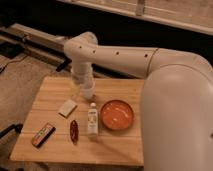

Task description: Place the eraser on the white sponge

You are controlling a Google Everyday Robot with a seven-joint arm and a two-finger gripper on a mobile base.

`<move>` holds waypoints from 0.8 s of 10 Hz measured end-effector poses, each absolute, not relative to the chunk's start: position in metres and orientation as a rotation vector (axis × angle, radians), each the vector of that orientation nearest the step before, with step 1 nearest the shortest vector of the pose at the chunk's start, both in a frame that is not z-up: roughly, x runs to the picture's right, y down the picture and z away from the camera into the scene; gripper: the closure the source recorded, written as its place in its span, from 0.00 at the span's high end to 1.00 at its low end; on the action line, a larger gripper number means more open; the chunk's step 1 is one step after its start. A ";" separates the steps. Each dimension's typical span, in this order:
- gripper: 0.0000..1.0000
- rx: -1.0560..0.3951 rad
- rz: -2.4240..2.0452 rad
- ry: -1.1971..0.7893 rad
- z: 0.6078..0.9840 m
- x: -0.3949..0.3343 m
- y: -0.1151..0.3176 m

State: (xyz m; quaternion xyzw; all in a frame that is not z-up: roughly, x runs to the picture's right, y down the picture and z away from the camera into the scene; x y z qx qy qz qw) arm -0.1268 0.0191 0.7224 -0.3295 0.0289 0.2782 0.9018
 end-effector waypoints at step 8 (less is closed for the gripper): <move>0.80 -0.708 0.261 -0.010 0.735 -0.291 0.124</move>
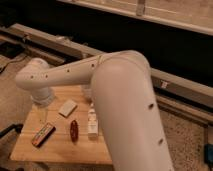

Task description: Place the eraser on the white sponge

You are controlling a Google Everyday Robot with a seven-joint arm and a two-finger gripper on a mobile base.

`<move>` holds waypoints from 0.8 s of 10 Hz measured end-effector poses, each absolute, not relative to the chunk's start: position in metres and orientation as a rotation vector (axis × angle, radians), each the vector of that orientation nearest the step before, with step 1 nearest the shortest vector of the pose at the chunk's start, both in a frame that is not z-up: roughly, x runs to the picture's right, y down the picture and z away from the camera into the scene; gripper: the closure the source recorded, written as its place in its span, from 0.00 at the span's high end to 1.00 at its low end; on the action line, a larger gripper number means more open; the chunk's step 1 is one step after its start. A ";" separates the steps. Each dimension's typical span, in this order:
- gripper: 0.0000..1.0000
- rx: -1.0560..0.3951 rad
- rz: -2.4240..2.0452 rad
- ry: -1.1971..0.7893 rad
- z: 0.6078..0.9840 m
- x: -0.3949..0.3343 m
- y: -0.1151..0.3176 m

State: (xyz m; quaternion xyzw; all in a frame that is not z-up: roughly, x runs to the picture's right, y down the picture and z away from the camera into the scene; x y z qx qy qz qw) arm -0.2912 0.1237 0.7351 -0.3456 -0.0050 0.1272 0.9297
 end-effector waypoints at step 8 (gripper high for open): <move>0.80 -0.775 0.234 -0.042 0.753 -0.289 0.135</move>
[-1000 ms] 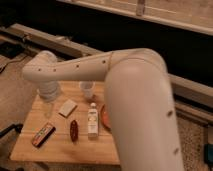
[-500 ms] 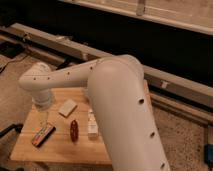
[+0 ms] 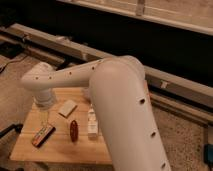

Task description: Place the eraser on the white sponge

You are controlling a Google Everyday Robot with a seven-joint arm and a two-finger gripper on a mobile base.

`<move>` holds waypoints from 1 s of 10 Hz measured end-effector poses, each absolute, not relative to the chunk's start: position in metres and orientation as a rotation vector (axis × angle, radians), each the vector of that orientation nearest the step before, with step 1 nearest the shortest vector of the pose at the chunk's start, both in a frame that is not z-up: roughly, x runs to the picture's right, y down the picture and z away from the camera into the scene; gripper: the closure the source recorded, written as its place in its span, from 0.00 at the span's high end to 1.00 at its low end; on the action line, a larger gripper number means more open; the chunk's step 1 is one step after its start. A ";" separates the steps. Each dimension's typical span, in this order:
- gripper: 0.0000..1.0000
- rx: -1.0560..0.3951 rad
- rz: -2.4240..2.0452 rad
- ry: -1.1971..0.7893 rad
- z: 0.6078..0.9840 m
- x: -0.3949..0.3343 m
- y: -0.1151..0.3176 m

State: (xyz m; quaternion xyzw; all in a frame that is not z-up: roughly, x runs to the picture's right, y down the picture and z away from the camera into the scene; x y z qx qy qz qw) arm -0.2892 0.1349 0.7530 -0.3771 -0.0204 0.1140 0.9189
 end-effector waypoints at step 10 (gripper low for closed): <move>0.80 -0.741 -0.105 -0.227 0.732 -0.359 0.196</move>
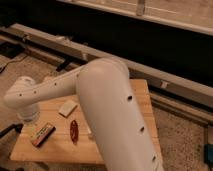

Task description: Place the eraser on the white sponge

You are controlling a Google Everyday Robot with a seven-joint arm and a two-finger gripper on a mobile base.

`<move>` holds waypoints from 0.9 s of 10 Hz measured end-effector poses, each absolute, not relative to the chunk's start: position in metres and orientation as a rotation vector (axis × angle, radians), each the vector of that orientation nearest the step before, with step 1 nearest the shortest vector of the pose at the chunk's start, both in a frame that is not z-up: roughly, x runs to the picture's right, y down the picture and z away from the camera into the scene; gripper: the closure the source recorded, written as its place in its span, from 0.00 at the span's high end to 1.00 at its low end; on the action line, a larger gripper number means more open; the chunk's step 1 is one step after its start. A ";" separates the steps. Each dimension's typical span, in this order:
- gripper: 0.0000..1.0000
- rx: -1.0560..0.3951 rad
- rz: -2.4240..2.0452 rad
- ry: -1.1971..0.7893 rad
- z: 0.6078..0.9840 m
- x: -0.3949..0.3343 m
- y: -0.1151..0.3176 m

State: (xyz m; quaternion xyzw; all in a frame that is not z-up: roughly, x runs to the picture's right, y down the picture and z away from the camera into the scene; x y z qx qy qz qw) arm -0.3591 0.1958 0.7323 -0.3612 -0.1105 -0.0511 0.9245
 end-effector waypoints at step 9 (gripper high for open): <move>0.80 -0.829 -0.193 -0.162 0.783 -0.368 0.252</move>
